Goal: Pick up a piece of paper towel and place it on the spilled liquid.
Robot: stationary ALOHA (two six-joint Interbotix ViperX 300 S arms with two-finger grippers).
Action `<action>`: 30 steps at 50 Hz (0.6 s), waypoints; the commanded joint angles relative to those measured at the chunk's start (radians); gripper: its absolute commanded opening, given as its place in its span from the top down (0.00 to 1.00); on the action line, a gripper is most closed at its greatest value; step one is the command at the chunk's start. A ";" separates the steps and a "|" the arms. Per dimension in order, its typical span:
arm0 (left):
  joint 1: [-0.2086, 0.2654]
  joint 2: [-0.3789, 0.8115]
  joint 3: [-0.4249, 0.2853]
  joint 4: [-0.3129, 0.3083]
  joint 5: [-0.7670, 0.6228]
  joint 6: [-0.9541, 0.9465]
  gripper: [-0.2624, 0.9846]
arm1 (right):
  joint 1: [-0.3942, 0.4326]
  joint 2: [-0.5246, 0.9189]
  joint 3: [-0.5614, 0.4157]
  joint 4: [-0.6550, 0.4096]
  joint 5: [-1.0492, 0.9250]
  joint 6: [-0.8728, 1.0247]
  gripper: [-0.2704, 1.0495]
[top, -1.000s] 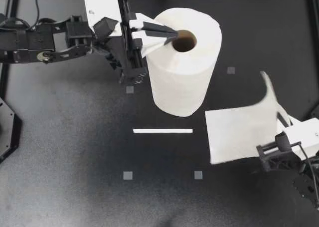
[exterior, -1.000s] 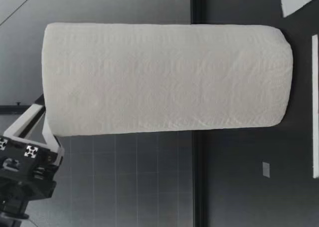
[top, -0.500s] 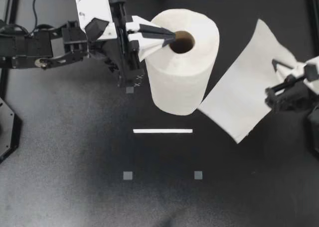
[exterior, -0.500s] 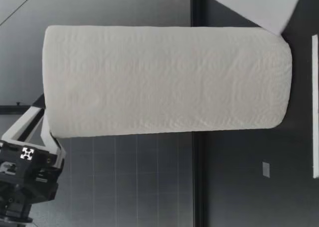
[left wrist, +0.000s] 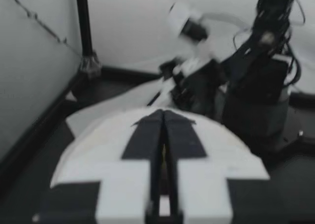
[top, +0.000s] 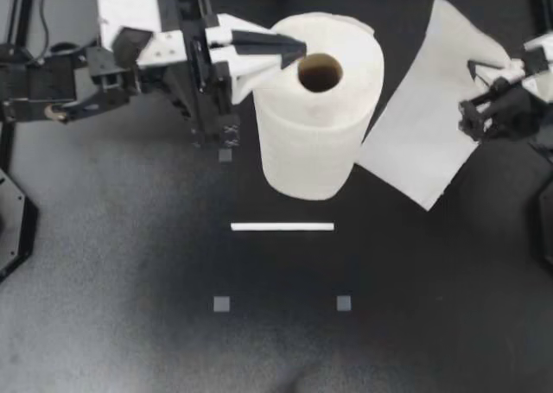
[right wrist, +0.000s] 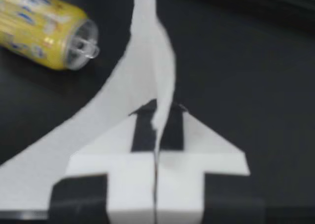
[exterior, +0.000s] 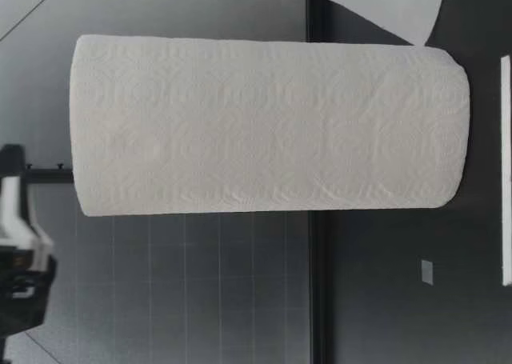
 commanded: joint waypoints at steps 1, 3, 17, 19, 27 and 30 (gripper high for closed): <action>-0.002 -0.040 -0.006 0.008 -0.012 0.002 0.70 | -0.074 0.034 -0.037 -0.043 -0.048 -0.031 0.88; -0.002 -0.048 0.000 0.009 -0.017 0.002 0.70 | -0.115 0.052 -0.052 -0.061 -0.083 -0.055 0.88; -0.002 -0.060 0.021 0.012 -0.028 -0.002 0.70 | -0.370 0.187 -0.178 -0.186 -0.376 -0.184 0.88; -0.002 -0.061 0.023 0.012 -0.028 -0.002 0.70 | -0.391 0.213 -0.199 -0.195 -0.410 -0.199 0.88; -0.002 -0.064 0.028 0.012 -0.028 -0.002 0.70 | -0.451 0.333 -0.276 -0.201 -0.502 -0.278 0.88; -0.002 -0.069 0.032 0.012 -0.028 -0.003 0.70 | -0.474 0.376 -0.305 -0.199 -0.526 -0.308 0.88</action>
